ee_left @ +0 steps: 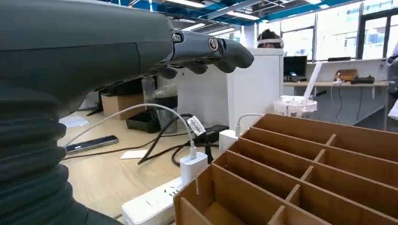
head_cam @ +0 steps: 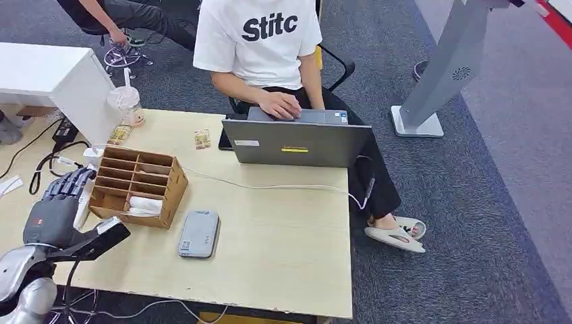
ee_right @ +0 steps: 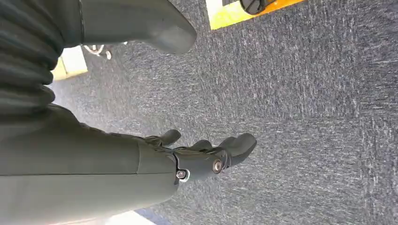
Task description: Pass the card to the sensor for recognition and then transmit it.
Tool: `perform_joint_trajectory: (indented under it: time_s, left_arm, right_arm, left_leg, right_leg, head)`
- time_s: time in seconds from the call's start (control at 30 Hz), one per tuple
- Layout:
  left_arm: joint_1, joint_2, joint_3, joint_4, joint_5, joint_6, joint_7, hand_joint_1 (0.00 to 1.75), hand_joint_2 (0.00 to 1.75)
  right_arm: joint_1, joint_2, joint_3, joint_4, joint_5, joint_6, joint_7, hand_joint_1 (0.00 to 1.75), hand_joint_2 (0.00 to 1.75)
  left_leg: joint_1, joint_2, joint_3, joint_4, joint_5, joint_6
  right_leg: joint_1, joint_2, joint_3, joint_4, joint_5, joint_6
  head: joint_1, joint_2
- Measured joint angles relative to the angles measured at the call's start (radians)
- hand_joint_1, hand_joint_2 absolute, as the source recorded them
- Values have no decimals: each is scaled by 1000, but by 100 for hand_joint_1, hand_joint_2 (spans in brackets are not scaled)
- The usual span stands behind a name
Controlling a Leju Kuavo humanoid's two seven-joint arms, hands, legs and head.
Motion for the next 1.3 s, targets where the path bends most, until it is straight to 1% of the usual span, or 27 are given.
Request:
perform_joint_trajectory:
  time_s: [0.23,0.43,0.57,0.67,0.8,1.0,1.2,1.3]
  left_arm:
    - [-34,-30,-6,1,0,-12,0,0,175]
    - [-46,-43,-7,4,-2,-18,-2,0,175]
    - [-66,-52,-24,13,10,-47,0,0,175]
    - [-76,-52,-39,17,27,-71,3,0,175]
    - [-79,-46,-48,19,47,-73,3,0,175]
    - [-84,-30,-51,8,77,-53,23,0,175]
    - [-89,-25,-51,-14,85,-43,24,0,175]
    - [-91,-24,-51,-21,88,-30,38,0,175]
  right_arm:
    - [-1,0,0,0,5,0,0,0,175]
    - [-1,0,0,0,5,3,-1,0,175]
    - [-1,0,0,0,9,3,-5,0,175]
    - [-1,0,0,0,11,4,-5,0,175]
    - [-1,0,0,0,11,5,-5,0,175]
    - [-1,0,0,0,10,4,-6,0,175]
    - [0,0,0,0,10,3,-7,0,175]
    - [-1,0,0,0,10,3,-7,0,175]
  left_leg:
    - [0,0,0,0,0,0]
    - [0,0,0,0,0,0]
    - [0,0,0,0,0,0]
    - [0,1,0,0,0,0]
    - [0,0,0,0,0,0]
    - [0,0,0,0,0,0]
    - [0,0,0,0,0,0]
    - [0,0,0,0,0,0]
  right_leg:
    - [0,0,0,0,0,0]
    - [0,0,0,0,0,0]
    - [0,0,0,0,1,-1]
    - [0,1,0,0,1,-1]
    - [0,1,0,0,1,-1]
    - [0,1,0,0,1,-1]
    - [0,1,0,0,1,-1]
    - [0,0,0,0,1,-1]
  head:
    - [0,0]
    - [0,0]
    - [0,0]
    - [0,0]
    - [0,0]
    - [0,0]
    - [0,0]
    - [0,0]
